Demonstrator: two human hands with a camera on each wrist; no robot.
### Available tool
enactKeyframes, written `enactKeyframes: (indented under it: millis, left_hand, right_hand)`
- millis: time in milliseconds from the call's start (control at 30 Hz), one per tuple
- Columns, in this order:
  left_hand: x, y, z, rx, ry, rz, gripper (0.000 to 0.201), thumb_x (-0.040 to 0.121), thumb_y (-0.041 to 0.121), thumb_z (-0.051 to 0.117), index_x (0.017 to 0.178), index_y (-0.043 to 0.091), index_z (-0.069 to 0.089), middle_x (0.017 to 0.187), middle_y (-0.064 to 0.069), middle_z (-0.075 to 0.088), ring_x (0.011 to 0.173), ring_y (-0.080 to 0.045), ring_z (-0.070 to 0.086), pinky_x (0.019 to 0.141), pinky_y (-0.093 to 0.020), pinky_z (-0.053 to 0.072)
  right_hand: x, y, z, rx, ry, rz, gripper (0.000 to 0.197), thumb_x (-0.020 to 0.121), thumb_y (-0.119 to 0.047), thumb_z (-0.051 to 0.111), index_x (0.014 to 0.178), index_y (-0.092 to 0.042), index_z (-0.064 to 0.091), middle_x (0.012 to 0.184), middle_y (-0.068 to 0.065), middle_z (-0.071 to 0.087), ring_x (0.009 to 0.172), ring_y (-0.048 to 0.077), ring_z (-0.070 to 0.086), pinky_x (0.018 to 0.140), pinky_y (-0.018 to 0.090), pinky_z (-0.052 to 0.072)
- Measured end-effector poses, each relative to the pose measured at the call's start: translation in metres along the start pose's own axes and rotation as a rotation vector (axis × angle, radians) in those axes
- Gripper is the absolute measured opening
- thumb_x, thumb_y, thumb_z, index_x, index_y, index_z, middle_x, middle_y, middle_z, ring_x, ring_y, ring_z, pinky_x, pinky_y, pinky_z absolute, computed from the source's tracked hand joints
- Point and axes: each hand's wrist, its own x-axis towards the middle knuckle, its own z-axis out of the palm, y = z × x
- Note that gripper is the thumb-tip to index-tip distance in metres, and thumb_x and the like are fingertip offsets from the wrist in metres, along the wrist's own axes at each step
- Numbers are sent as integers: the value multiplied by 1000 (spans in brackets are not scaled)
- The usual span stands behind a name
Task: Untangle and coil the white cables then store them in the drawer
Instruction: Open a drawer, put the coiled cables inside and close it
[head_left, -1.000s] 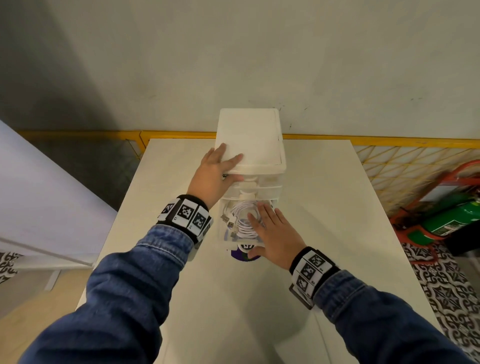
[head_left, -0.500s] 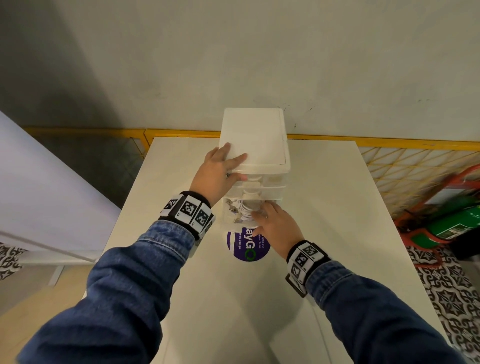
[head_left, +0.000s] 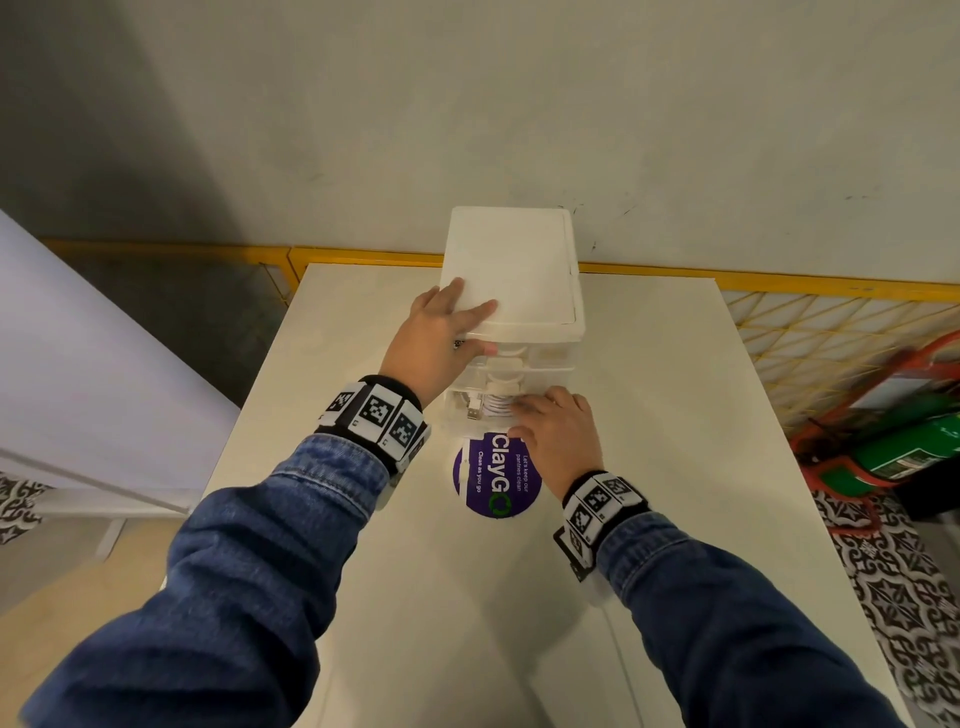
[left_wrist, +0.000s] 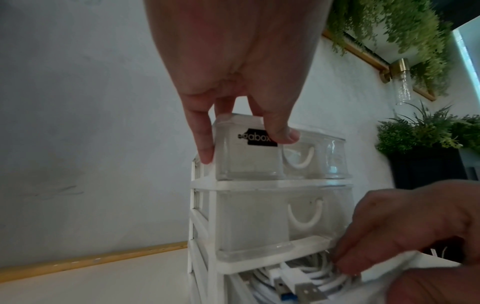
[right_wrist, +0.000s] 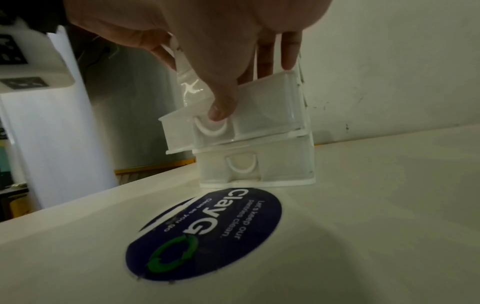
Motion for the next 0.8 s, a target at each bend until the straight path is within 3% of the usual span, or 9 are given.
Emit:
enactKeyframes:
  millis: [100, 200, 300, 367, 433, 533, 600, 667, 800]
  left_hand:
    - [0, 0, 1, -1, 2, -2, 53, 84, 35, 66, 134, 26, 52, 152, -15, 32, 138, -39, 25, 111, -44, 28]
    - [0, -1, 1, 9, -2, -5, 53, 84, 37, 65, 134, 27, 51, 152, -14, 32, 138, -37, 25, 110, -43, 27]
    - [1, -1, 1, 16, 2, 3, 53, 84, 38, 65, 134, 27, 52, 152, -14, 32, 138, -38, 26, 110, -44, 28]
    - [1, -1, 1, 9, 5, 4, 53, 84, 37, 65, 133, 27, 52, 152, -15, 33, 138, -39, 26, 110, -44, 28]
    - [1, -2, 1, 6, 9, 7, 52, 83, 36, 66, 133, 27, 53, 151, -14, 33, 138, -39, 26, 110, -43, 28]
    - [1, -2, 2, 12, 5, 4, 51, 84, 35, 66, 133, 27, 53, 152, -13, 33, 138, -38, 26, 110, -42, 28]
    - [1, -2, 2, 17, 4, -2, 51, 84, 35, 66, 133, 28, 53, 152, -13, 33, 138, -37, 26, 110, -41, 28]
    - [0, -2, 2, 15, 8, -4, 51, 83, 35, 66, 132, 28, 54, 151, -13, 34, 137, -37, 27, 109, -41, 29]
    - [-1, 0, 2, 1, 17, -6, 51, 83, 34, 67, 132, 27, 54, 151, -14, 35, 137, -37, 28, 110, -42, 29]
  right_hand:
    - [1, 0, 0, 88, 85, 129, 19, 69, -27, 76, 83, -18, 67, 90, -1, 63, 87, 22, 50, 77, 32, 40]
    - [2, 3, -3, 203, 107, 406, 51, 58, -42, 81, 91, -14, 53, 95, 4, 54, 90, 23, 48, 80, 34, 38]
    - [3, 0, -1, 432, 157, 699, 90, 47, -45, 86, 118, -10, 43, 117, 9, 49, 105, 28, 50, 89, 38, 43]
    - [7, -2, 4, 651, 139, 833, 117, 48, -40, 88, 141, -17, 19, 137, 13, 38, 122, 29, 45, 99, 43, 43]
    - [14, -2, 7, 810, 98, 880, 127, 54, -37, 87, 146, -21, 1, 147, 11, 33, 131, 26, 39, 107, 42, 37]
    - [25, 5, 7, 867, 40, 849, 105, 58, -28, 85, 141, -13, 23, 132, 5, 54, 120, 24, 53, 93, 34, 44]
    - [28, 7, 5, 820, 26, 821, 76, 57, -27, 85, 121, -15, 45, 111, 0, 62, 104, 24, 60, 78, 30, 44]
    - [28, 8, 5, 821, 16, 808, 66, 56, -29, 85, 110, -17, 50, 102, -4, 60, 95, 21, 61, 74, 29, 44]
    - [28, 10, 7, 798, 0, 807, 68, 57, -32, 85, 112, -16, 48, 107, -2, 61, 88, 14, 55, 74, 28, 43]
